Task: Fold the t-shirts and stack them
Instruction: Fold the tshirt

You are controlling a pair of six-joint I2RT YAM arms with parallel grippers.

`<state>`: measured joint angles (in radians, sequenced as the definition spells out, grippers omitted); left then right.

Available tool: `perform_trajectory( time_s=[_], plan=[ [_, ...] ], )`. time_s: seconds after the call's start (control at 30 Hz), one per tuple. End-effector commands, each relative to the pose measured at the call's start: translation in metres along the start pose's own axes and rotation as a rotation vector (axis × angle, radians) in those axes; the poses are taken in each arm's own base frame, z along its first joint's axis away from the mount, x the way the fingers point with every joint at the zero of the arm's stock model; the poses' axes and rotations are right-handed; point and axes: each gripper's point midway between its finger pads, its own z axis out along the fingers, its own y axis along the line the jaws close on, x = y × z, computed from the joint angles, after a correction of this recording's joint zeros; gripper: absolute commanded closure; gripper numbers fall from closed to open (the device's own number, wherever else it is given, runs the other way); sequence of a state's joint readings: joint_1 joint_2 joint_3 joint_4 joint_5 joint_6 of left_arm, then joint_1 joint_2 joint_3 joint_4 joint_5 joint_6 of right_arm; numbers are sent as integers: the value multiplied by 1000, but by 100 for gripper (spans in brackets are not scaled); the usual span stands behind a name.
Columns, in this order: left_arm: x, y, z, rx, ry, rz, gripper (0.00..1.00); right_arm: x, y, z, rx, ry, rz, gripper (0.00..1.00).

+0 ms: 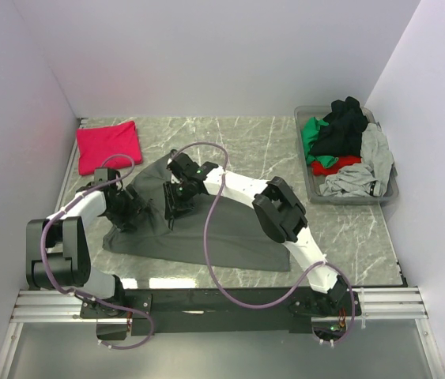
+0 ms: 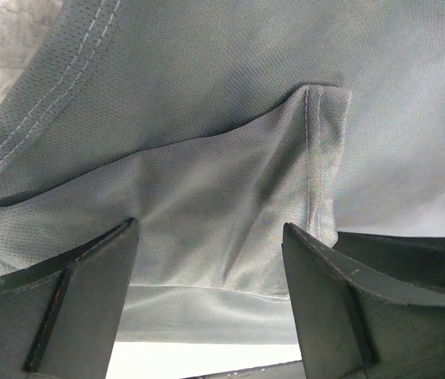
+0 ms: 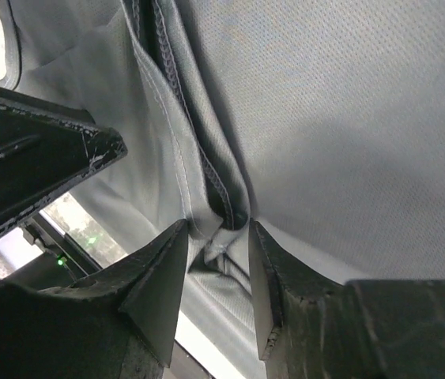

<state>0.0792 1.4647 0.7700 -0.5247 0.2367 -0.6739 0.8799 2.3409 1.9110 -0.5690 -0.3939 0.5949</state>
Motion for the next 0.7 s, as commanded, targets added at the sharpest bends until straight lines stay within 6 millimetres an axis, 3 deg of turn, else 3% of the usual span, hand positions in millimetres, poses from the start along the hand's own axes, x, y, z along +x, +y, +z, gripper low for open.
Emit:
perform_trajectory(
  time_s=[0.0, 0.53, 0.67],
  plan=[
    [-1, 8, 4, -21, -14, -5, 20, -12, 22, -2, -61, -31, -28, 56],
    [7, 24, 12, -36, 13, -31, 19, 1, 30, 13, -97, 26, -40, 56],
    [9, 27, 13, -36, 18, -35, 19, -2, 28, 12, -78, 11, -47, 66]
  ],
)
